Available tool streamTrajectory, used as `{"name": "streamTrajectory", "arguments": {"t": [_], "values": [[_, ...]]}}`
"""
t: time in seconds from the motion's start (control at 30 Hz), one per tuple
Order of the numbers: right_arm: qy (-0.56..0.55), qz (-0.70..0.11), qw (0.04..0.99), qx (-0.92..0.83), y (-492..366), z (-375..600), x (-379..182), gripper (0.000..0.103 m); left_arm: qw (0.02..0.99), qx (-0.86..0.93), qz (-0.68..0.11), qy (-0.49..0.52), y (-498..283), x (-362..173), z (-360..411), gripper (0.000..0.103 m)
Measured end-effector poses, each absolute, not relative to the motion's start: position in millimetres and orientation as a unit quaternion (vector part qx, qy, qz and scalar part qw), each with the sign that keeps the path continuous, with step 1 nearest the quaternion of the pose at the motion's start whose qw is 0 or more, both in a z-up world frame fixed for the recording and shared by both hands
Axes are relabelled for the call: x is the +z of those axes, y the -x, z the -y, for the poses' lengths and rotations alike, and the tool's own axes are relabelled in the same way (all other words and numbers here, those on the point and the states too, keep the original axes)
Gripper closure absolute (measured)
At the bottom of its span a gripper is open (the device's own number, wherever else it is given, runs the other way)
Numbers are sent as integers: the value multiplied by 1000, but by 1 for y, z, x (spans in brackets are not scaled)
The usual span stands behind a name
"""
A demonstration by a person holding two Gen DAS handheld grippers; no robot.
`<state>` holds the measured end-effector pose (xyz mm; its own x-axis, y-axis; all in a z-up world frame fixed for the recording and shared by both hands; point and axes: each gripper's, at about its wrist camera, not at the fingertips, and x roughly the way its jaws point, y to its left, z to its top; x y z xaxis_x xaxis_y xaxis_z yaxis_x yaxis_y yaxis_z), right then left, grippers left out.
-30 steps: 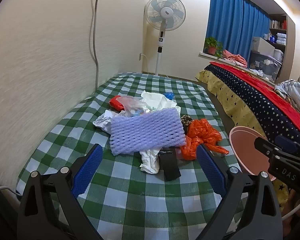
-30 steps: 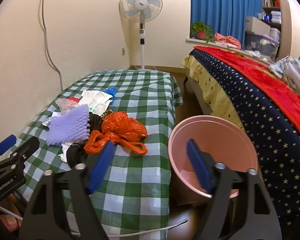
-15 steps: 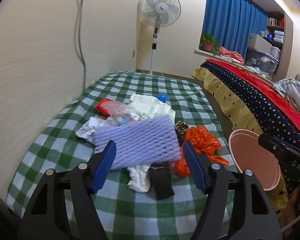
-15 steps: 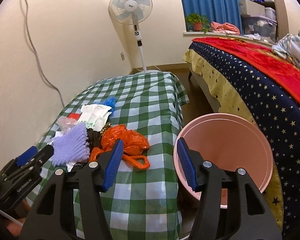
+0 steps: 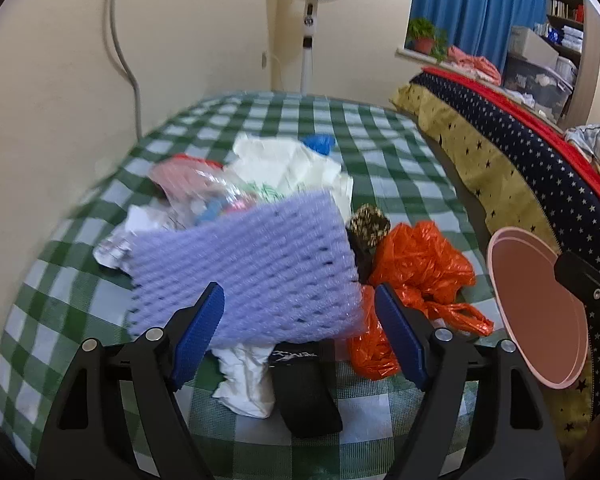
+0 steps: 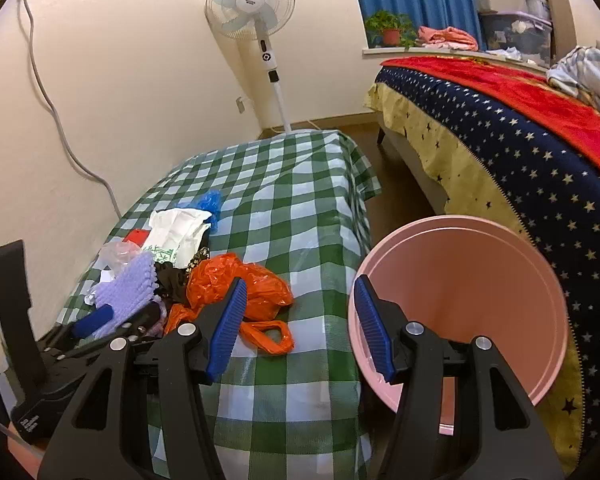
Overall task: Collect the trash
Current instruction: 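Grasp the lavender foam net with left tool while right tool grasps orange bag, then carry both items over the pink bin and open both tools to drop them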
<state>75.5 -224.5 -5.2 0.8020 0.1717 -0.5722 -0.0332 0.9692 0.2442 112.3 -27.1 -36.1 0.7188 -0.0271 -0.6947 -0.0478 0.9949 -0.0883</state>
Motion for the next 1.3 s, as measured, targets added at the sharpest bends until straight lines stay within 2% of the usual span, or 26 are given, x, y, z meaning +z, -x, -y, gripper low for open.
{"name": "streamTrajectory", "arguments": {"t": [0.07,0.2,0.4,0.47,0.57,0.6,0.63,0.77,0.9,1.0,1.13,1.3], "values": [[-112,-313,941,59,-80,222,-7,47,923,6,-382,45,-115,-40,27,29],[-113,-319,938,72,-90,215,-11,46,921,5,-386,55,-116,-43,21,39],[-108,-327,934,99,-106,195,-17,46,920,-16,-385,64,-116,-42,18,62],[-107,-330,932,107,-111,189,-19,47,922,-15,-381,71,-114,-41,13,74],[-105,-336,928,118,-121,181,-24,47,922,-13,-376,87,-114,-38,6,82],[-106,-338,927,123,-123,178,-25,49,923,-11,-374,92,-113,-37,3,83],[-108,-340,925,129,-127,176,-27,54,923,-10,-372,95,-113,-36,1,84],[-111,-354,917,143,-138,166,-35,57,921,-10,-375,107,-116,-35,-3,84],[-112,-372,908,156,-145,159,-42,76,920,-10,-376,109,-116,-36,-3,84],[-109,-370,908,163,-145,157,-40,83,920,-11,-375,110,-117,-35,-3,84],[-102,-364,910,168,-142,158,-34,88,922,-16,-371,109,-116,-32,-2,85],[-96,-347,918,166,-131,163,-21,90,927,-23,-360,103,-108,-22,0,86]]}}
